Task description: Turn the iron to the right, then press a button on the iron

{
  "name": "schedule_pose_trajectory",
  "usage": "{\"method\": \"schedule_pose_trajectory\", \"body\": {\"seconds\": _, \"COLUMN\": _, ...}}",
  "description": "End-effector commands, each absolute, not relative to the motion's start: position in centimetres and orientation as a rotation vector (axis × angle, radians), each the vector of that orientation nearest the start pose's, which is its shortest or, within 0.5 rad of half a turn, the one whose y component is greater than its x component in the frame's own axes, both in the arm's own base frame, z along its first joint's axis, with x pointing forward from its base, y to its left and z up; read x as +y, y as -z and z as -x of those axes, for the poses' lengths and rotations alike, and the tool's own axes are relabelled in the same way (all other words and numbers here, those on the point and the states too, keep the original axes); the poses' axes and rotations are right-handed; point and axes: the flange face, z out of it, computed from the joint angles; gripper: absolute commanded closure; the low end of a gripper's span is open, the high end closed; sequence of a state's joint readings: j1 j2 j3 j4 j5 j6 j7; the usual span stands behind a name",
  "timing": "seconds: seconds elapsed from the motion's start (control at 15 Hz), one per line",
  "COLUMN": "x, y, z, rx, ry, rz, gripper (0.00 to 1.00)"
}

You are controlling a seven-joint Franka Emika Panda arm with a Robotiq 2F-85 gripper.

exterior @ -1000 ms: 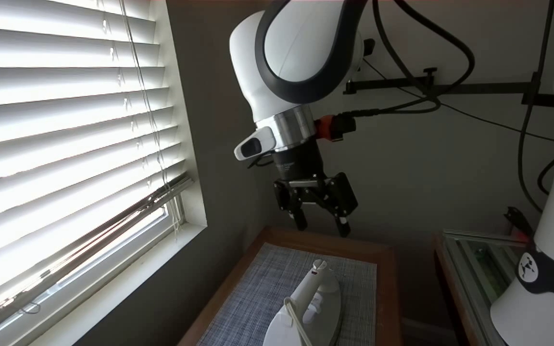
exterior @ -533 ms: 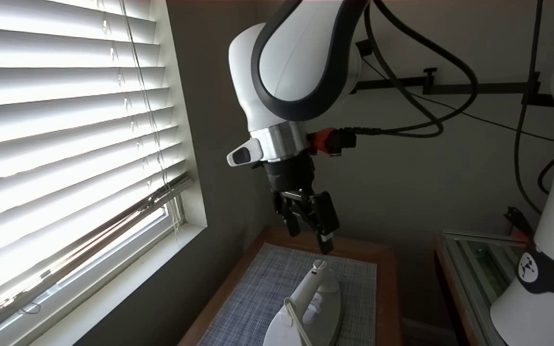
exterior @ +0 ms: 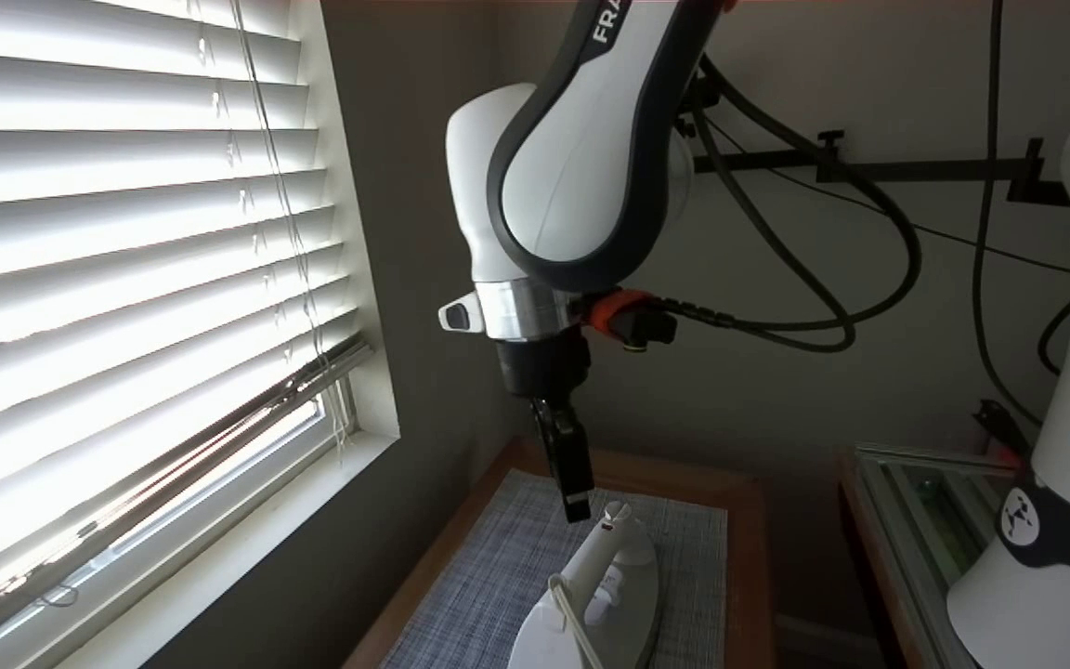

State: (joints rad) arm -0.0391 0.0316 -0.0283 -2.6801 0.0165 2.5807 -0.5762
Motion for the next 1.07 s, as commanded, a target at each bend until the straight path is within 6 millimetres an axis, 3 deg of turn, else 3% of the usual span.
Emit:
{"method": "schedule_pose_trajectory", "body": {"seconds": 0.0, "x": -5.4, "y": -21.6, "z": -39.1, "rx": -0.48, "ry": -0.125, "rz": 3.059, "gripper": 0.53}}
{"method": "schedule_pose_trajectory", "body": {"seconds": 0.2, "x": -7.3, "y": -21.6, "z": -38.4, "rx": -0.342, "ry": -0.14, "rz": 3.075, "gripper": 0.73}}
{"method": "schedule_pose_trajectory", "body": {"seconds": 0.47, "x": -8.3, "y": -20.7, "z": -37.8, "rx": -0.209, "ry": -0.184, "rz": 3.071, "gripper": 1.0}}
{"method": "schedule_pose_trajectory", "body": {"seconds": 1.0, "x": -8.3, "y": -19.4, "z": -36.5, "rx": -0.043, "ry": -0.22, "rz": 3.054, "gripper": 1.0}}
